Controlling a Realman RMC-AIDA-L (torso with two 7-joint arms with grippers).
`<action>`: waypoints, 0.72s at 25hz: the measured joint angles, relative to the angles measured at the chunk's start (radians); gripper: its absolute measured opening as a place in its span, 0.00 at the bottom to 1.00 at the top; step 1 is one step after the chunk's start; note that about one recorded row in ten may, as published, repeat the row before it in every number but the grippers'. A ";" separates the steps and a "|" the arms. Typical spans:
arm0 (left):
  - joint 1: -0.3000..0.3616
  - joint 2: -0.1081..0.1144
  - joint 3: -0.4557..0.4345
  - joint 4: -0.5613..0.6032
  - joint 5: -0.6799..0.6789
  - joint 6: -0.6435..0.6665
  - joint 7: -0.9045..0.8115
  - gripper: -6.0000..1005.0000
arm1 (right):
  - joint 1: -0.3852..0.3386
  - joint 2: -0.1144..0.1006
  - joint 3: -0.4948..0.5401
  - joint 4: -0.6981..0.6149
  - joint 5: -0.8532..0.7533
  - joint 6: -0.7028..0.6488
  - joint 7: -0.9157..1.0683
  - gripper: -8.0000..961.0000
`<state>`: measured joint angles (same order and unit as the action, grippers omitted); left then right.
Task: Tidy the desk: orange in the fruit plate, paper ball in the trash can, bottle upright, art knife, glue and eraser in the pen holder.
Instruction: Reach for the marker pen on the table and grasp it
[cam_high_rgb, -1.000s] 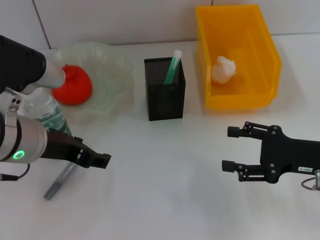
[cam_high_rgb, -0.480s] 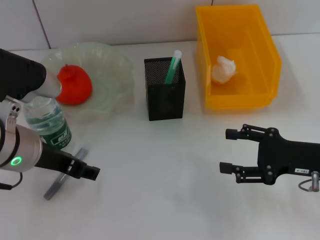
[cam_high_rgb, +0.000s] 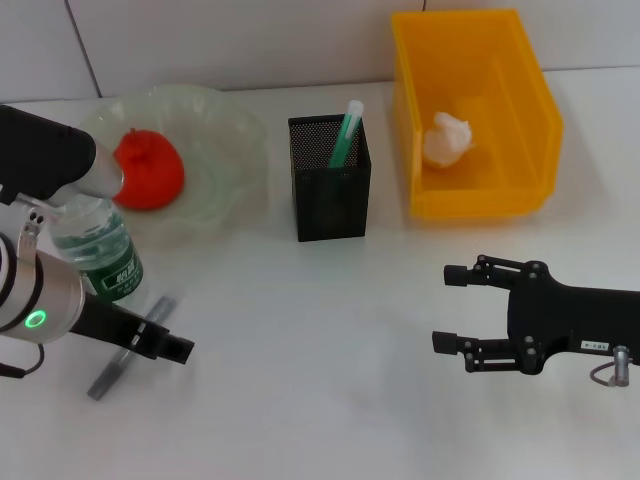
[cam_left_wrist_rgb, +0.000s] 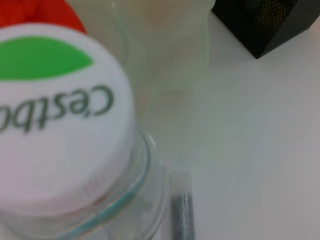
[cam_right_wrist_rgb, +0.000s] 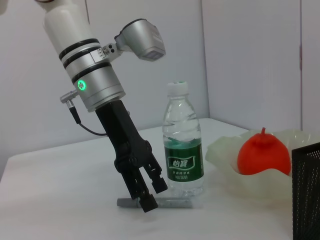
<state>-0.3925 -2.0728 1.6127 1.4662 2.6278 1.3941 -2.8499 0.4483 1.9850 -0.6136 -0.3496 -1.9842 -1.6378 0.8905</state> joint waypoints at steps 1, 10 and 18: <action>-0.003 0.000 -0.001 -0.006 0.007 0.000 0.000 0.81 | 0.000 0.000 0.000 0.000 -0.001 0.001 0.000 0.86; -0.014 -0.003 -0.005 -0.017 0.032 0.002 -0.003 0.81 | 0.000 0.000 0.000 0.001 -0.003 0.004 -0.001 0.86; -0.016 -0.003 -0.011 -0.032 0.033 0.007 -0.003 0.81 | 0.000 0.001 0.000 0.001 -0.004 0.006 -0.001 0.86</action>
<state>-0.4081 -2.0755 1.6013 1.4339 2.6607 1.4016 -2.8532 0.4478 1.9859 -0.6136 -0.3482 -1.9881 -1.6316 0.8896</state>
